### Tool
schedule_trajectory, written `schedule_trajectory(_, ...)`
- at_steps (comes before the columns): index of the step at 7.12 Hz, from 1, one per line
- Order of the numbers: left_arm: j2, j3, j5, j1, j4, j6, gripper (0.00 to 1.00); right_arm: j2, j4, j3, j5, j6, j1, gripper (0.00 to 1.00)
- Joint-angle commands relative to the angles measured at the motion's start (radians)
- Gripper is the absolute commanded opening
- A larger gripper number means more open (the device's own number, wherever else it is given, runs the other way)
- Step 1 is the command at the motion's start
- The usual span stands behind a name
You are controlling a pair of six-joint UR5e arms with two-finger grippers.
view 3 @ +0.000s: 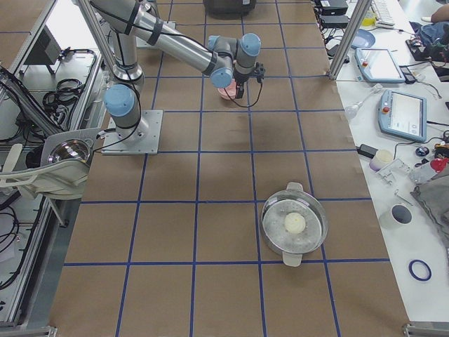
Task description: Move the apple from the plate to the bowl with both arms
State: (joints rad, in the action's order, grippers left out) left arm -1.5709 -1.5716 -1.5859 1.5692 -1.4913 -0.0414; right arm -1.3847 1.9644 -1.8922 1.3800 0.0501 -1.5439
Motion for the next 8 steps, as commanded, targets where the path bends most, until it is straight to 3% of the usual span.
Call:
schedule_trajectory(1, -0.066, -0.036, 0.045, 0.035, 0.072, -0.008, 1.0, -0.077, -0.192, 0.155, 0.126, 0.01, 0.002, 1.0)
schedule_trajectory(3, -0.154, -0.149, 0.055, 0.061, 0.292, -0.005, 1.0, -0.109, -0.324, 0.254, 0.18, 0.01, 0.002, 1.0)
schedule_trajectory(5, -0.227, -0.237, 0.044, 0.093, 0.47, 0.021, 1.0, -0.12, -0.299, 0.265, 0.185, -0.005, 0.008, 1.0)
schedule_trajectory(7, -0.306, -0.271, 0.046, 0.101, 0.577, 0.035, 1.0, -0.129, -0.315, 0.268, 0.284, -0.004, 0.033, 1.0)
schedule_trajectory(8, -0.329, -0.271, 0.044, 0.112, 0.582, 0.037, 1.0, -0.143, -0.312, 0.272, 0.277, -0.004, 0.033, 1.0)
